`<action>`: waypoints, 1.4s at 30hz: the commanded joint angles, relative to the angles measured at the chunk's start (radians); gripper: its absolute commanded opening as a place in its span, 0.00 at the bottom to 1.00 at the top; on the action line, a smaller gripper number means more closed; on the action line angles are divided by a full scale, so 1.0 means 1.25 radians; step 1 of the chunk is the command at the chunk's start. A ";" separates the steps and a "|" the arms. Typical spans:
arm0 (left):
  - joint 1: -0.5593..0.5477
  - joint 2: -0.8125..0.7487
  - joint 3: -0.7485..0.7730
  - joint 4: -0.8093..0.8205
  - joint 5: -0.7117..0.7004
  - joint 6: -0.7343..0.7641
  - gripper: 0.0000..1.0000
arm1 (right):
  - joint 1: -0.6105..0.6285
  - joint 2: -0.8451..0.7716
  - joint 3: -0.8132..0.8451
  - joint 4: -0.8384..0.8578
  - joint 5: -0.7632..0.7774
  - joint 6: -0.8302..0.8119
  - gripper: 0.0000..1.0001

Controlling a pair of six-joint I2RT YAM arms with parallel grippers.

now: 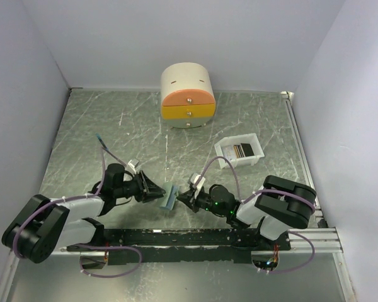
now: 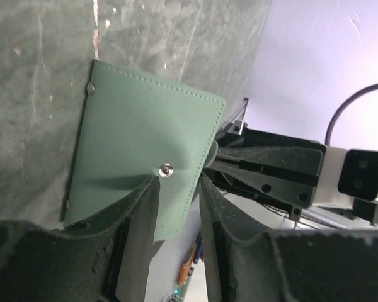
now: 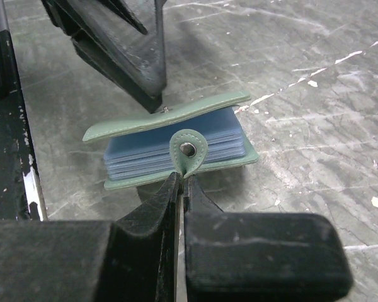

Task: Put the credit cards into the card holder
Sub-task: Close the card holder at the center of the board.

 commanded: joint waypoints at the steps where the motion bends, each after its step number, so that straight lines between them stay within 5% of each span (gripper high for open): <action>1: -0.011 0.030 0.058 -0.070 -0.073 0.092 0.41 | 0.003 -0.011 -0.011 0.064 0.000 -0.011 0.00; 16: -0.092 0.115 0.164 -0.258 -0.228 0.197 0.29 | 0.004 -0.029 0.021 -0.033 -0.048 -0.082 0.05; 24: -0.124 0.148 0.190 -0.305 -0.277 0.201 0.27 | 0.004 -0.085 0.081 -0.224 -0.061 -0.074 0.24; 29: -0.133 0.091 0.214 -0.365 -0.307 0.196 0.29 | 0.005 -0.214 0.093 -0.337 -0.025 0.039 0.36; 33: -0.134 0.012 0.278 -0.487 -0.351 0.238 0.43 | 0.005 -0.288 0.107 -0.452 0.043 0.195 0.46; 39: -0.134 0.006 0.310 -0.599 -0.361 0.312 0.58 | 0.004 -0.347 0.185 -0.703 0.153 0.374 0.41; 42: -0.134 0.038 0.286 -0.552 -0.329 0.341 0.58 | 0.004 -0.375 0.222 -0.822 0.195 0.480 0.40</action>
